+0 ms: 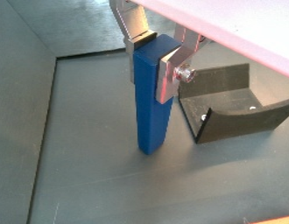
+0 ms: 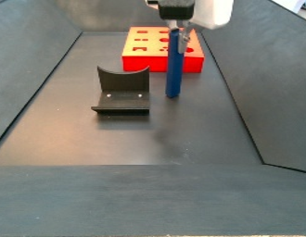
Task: Pick up the rectangle object. Move up. Move to above the board. Insert the rectangle object.
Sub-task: Pick up the rectangle object, then move up, then move to above the board.
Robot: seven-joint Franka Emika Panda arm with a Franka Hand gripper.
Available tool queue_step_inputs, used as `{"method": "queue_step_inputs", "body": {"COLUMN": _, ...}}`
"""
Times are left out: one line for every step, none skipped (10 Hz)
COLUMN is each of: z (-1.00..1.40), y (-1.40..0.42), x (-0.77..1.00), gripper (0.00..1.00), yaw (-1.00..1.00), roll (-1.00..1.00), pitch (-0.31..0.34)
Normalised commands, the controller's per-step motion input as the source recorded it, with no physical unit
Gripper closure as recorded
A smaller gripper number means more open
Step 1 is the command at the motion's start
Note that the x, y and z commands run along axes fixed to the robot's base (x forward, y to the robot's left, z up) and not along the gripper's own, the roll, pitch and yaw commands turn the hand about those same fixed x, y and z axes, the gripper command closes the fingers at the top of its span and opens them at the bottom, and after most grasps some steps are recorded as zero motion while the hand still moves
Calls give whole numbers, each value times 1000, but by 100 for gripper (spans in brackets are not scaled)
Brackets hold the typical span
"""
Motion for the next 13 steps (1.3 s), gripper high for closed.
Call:
{"method": "queue_step_inputs", "body": {"z": 0, "y": 0, "x": 0, "gripper": 100, "yaw": 0, "roll": 0, "pitch": 0}}
{"method": "queue_step_inputs", "body": {"z": 0, "y": 0, "x": 0, "gripper": 100, "yaw": 0, "roll": 0, "pitch": 0}}
{"method": "queue_step_inputs", "body": {"z": 833, "y": 0, "x": 0, "gripper": 100, "yaw": 0, "roll": 0, "pitch": 0}}
{"method": "queue_step_inputs", "body": {"z": 844, "y": 32, "x": -20, "gripper": 100, "yaw": 6, "roll": 9, "pitch": 0}}
{"method": "queue_step_inputs", "body": {"z": 706, "y": 18, "x": -43, "gripper": 100, "yaw": 4, "roll": -6, "pitch": 13}}
{"method": "queue_step_inputs", "body": {"z": 610, "y": 9, "x": -37, "gripper": 100, "yaw": 3, "roll": -18, "pitch": 19}}
{"method": "queue_step_inputs", "body": {"z": 391, "y": -3, "x": -19, "gripper": 100, "yaw": 0, "roll": -43, "pitch": 29}}
{"method": "queue_step_inputs", "body": {"z": 218, "y": -3, "x": -8, "gripper": 100, "yaw": -3, "roll": -60, "pitch": 42}}
{"method": "queue_step_inputs", "body": {"z": 1000, "y": 105, "x": -10, "gripper": 100, "yaw": -338, "roll": 65, "pitch": -439}}
{"method": "queue_step_inputs", "body": {"z": 1000, "y": 107, "x": -17, "gripper": 100, "yaw": -324, "roll": 55, "pitch": -413}}
{"method": "queue_step_inputs", "body": {"z": 1000, "y": 102, "x": -38, "gripper": 100, "yaw": -251, "roll": 38, "pitch": -341}}
{"method": "queue_step_inputs", "body": {"z": 1000, "y": 95, "x": -44, "gripper": 100, "yaw": -183, "roll": 13, "pitch": -255}}
{"method": "queue_step_inputs", "body": {"z": 1000, "y": 94, "x": -44, "gripper": 100, "yaw": -125, "roll": -25, "pitch": -132}}
